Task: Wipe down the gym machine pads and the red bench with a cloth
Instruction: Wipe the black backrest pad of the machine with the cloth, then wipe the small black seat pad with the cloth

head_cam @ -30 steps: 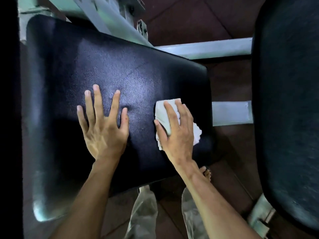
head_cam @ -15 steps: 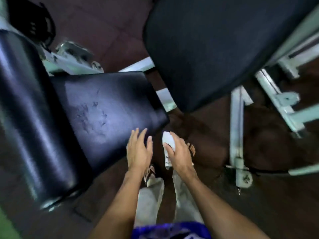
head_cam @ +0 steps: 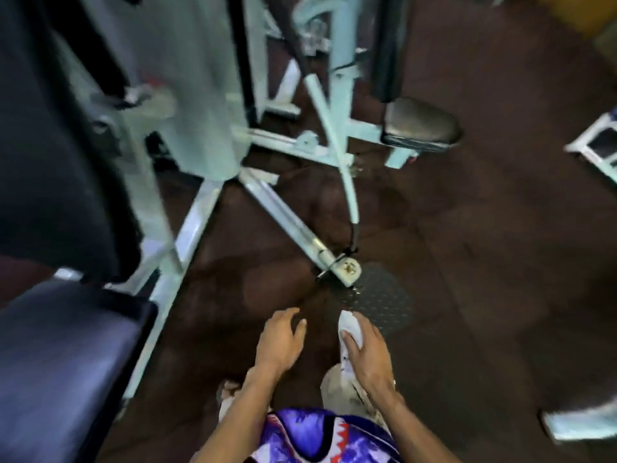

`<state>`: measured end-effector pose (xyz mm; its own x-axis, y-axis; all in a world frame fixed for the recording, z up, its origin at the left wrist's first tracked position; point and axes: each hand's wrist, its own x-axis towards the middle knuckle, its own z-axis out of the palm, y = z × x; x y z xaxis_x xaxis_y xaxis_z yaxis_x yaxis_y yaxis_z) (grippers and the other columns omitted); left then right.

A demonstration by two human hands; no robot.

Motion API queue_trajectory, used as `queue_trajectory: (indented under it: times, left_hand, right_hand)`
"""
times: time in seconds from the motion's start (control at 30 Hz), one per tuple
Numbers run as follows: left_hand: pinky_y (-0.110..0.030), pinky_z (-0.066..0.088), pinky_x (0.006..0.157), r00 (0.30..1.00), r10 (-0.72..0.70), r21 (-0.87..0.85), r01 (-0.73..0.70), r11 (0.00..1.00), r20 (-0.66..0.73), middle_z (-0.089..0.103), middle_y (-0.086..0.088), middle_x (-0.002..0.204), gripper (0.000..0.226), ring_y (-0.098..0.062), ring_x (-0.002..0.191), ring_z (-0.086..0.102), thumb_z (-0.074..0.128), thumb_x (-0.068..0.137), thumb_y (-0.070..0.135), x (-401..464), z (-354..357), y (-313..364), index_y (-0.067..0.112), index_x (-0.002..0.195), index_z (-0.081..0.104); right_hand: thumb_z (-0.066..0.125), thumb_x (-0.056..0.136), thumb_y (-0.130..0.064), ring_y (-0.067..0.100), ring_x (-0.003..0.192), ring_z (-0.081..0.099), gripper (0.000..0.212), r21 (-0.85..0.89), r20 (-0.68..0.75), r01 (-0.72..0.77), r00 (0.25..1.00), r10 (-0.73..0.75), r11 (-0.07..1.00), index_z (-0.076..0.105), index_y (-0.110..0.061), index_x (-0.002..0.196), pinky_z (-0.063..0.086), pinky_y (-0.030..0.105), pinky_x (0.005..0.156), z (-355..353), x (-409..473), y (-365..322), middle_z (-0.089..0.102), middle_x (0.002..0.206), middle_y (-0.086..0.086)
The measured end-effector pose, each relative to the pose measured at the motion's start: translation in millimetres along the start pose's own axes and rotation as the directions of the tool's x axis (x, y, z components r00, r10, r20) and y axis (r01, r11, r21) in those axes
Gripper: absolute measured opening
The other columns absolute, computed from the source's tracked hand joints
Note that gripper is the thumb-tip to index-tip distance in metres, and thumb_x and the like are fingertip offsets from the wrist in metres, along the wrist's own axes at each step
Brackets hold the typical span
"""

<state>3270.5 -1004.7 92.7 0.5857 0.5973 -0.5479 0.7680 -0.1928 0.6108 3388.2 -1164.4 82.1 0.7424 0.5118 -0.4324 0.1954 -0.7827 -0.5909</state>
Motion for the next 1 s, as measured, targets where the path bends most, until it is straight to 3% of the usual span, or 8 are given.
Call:
queue_trajectory:
  times: [0.13,0.43,0.8,1.0]
  left_hand:
    - [-0.036,0.043,0.109,0.991,0.095,0.074,-0.102,0.992,0.095,0.055,-0.004,0.135,0.041,-0.02,0.126,0.053,0.048,0.099,0.036,32.0,50.8,98.1,0.019,0.136,0.051]
    - [-0.033,0.043,0.107,0.978,0.112,0.104,-0.131,0.986,0.174,0.06,-0.006,0.133,0.04,-0.022,0.125,0.056,0.052,0.098,0.032,83.1,154.9,265.8,0.014,0.133,0.056]
    - [-0.033,0.046,0.098,0.971,0.124,0.143,-0.155,0.978,0.203,0.063,-0.007,0.123,0.032,-0.024,0.115,0.06,0.049,0.099,0.027,222.0,195.5,399.1,0.013,0.125,0.059]
    - [-0.038,0.049,0.104,0.982,0.074,0.097,-0.092,0.991,0.177,0.061,-0.009,0.125,0.037,-0.023,0.112,0.062,0.052,0.097,0.03,338.0,184.9,468.9,0.015,0.13,0.056]
  right_hand:
    - [0.061,0.096,-0.035,0.022,0.124,0.055,0.046,0.083,-0.082,-0.068,0.994,0.075,0.994,0.05,-0.026,0.14,0.042,0.03,0.099,-66.1,24.3,52.5,0.058,0.137,0.002]
    - [0.057,0.098,-0.041,0.024,0.125,0.054,0.047,0.147,-0.173,-0.17,0.966,0.194,0.974,0.045,-0.033,0.142,0.047,0.038,0.103,-210.7,112.3,139.5,0.057,0.137,0.003]
    - [0.056,0.098,-0.041,0.02,0.128,0.052,0.047,0.22,-0.183,-0.133,0.967,0.174,0.966,0.045,-0.032,0.143,0.044,0.032,0.101,-323.1,275.4,160.3,0.055,0.139,0.0]
    - [0.059,0.097,-0.039,0.02,0.126,0.054,0.047,0.187,-0.154,-0.164,0.969,0.194,0.969,0.047,-0.032,0.142,0.042,0.031,0.102,-364.4,393.4,152.6,0.057,0.139,0.0]
